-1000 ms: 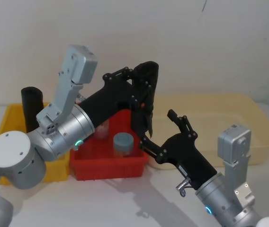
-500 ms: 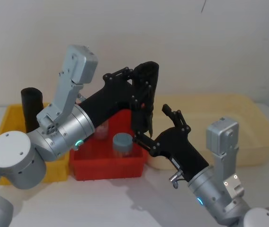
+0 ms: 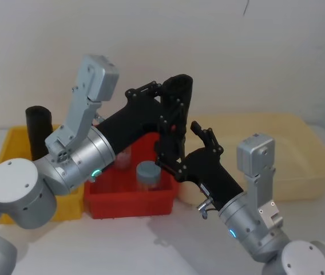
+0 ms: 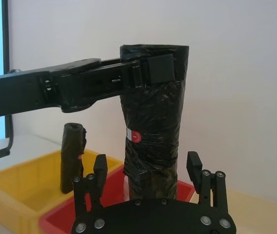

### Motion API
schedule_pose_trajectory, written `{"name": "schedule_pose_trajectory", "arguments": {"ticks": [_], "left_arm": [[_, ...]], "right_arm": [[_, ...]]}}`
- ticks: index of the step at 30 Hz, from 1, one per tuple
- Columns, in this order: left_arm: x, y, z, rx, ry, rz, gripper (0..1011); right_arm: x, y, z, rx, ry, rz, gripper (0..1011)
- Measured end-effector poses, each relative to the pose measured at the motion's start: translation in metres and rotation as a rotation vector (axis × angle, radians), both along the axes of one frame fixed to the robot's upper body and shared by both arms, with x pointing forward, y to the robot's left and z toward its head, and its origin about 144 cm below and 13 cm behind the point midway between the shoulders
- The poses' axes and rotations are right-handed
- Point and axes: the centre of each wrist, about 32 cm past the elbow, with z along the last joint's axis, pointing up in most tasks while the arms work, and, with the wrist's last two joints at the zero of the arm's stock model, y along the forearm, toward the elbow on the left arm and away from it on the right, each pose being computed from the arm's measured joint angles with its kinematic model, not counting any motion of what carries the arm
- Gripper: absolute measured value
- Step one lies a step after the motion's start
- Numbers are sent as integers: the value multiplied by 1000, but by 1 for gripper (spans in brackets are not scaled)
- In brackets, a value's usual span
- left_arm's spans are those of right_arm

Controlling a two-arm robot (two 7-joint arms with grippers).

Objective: Pick up the garbage bag with the one hand and transfer it to the other hand.

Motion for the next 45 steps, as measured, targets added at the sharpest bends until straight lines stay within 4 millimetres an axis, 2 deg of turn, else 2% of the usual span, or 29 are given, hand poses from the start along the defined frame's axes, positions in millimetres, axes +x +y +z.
{"name": "schedule_pose_trajectory", "arguments": {"ticks": [23,29,32,35,36,39,45], "left_arm": [[0,0,0,0,0,0,371],[0,0,0,0,0,0,371],[0,0,0,0,0,0,371],[0,0,0,0,0,0,371],[0,0,0,0,0,0,371],[0,0,0,0,0,0,371],[0,0,0,0,0,0,382]], "right_arm": [[23,11,2,-5,29,-26,982],[26,12,3,-9,38,-35,865],[28,13,4,-11,46,-42,738],[29,14,4,-13,52,-46,663],[29,15,4,-13,53,-47,604],[30,15,4,-14,57,-51,557],[31,16,5,-19,66,-57,557]]}}
